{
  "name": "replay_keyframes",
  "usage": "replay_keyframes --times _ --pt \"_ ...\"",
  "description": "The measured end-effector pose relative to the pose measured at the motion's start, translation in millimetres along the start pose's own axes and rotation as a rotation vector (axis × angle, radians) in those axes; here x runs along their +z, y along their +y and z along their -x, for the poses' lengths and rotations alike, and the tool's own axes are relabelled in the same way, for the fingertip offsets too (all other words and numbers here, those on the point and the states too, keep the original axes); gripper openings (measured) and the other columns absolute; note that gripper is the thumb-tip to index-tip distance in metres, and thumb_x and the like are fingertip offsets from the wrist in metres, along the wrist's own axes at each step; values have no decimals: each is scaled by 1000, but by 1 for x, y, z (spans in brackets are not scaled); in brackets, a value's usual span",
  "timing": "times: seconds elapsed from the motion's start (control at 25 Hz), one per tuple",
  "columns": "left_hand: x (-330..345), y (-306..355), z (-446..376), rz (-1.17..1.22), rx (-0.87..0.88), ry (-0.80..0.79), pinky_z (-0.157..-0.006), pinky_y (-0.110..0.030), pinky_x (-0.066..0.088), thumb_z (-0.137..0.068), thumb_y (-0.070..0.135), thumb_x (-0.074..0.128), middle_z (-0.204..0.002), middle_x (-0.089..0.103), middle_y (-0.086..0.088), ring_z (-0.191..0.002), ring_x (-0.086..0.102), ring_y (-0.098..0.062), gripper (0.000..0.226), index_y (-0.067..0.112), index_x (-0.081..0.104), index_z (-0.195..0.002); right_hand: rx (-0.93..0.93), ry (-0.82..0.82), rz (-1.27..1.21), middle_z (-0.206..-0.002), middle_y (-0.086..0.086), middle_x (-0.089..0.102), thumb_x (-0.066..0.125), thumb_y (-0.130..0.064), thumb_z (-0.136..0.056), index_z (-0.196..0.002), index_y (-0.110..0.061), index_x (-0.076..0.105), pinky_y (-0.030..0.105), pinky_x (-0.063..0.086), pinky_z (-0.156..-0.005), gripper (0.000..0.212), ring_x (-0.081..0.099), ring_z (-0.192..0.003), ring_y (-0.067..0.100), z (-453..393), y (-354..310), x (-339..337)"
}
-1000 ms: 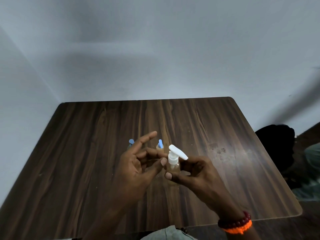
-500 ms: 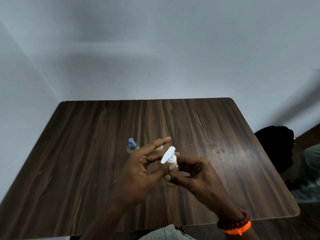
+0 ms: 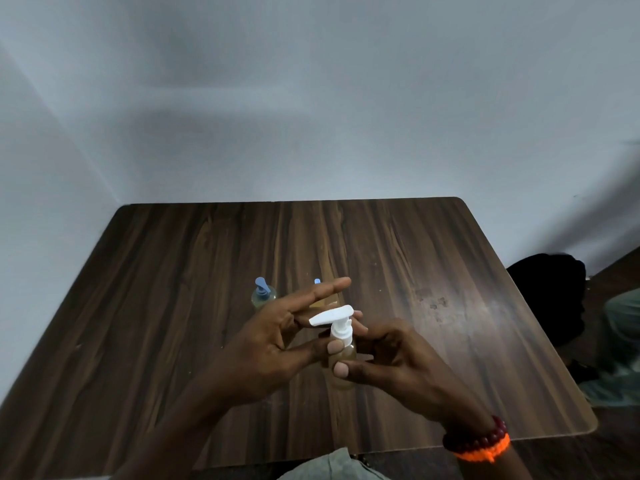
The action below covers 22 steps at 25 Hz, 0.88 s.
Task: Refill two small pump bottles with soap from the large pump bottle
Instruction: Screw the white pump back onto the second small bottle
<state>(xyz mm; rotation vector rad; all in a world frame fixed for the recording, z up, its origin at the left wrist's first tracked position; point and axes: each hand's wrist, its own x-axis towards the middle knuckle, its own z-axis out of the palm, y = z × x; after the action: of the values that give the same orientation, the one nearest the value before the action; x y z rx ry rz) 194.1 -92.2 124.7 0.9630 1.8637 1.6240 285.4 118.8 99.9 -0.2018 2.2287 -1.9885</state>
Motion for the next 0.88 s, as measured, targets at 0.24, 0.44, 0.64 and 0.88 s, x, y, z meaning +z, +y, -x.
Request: replay_keyframes --times 0.24,0.44,0.64,0.88 --pt "5 5 -4 31 39 59 -111 -33 55 -90 20 77 -126 79 3 -126 71 -15 62 26 52 -146 9 -139 -103 -132 10 71 65 -6 -101 -129 -6 67 55 56 -105 28 67 -125 32 0 -6 -10" --pt "21 8 -4 36 92 404 -97 -37 64 -73 29 92 -109 84 6 -108 80 -14 71 25 62 -138 -25 222 -77 -126 7 72 90 -12 -78 -121 -15 65 54 63 -93 49 74 -116 27 -8 1 10" --pt "29 7 -5 65 68 465 -92 -34 66 -73 19 87 -113 84 2 -108 80 -13 65 15 67 -135 -93 364 -17 -113 10 72 88 -5 -80 -104 -4 62 56 66 -79 36 76 -108 29 -10 8 14" --pt "17 10 -5 18 55 297 -99 -21 59 -85 19 79 -118 80 16 -116 76 -7 63 21 57 -144 -71 172 61 -129 1 73 75 -10 -94 -134 -16 66 51 63 -96 42 70 -119 24 -2 3 3"
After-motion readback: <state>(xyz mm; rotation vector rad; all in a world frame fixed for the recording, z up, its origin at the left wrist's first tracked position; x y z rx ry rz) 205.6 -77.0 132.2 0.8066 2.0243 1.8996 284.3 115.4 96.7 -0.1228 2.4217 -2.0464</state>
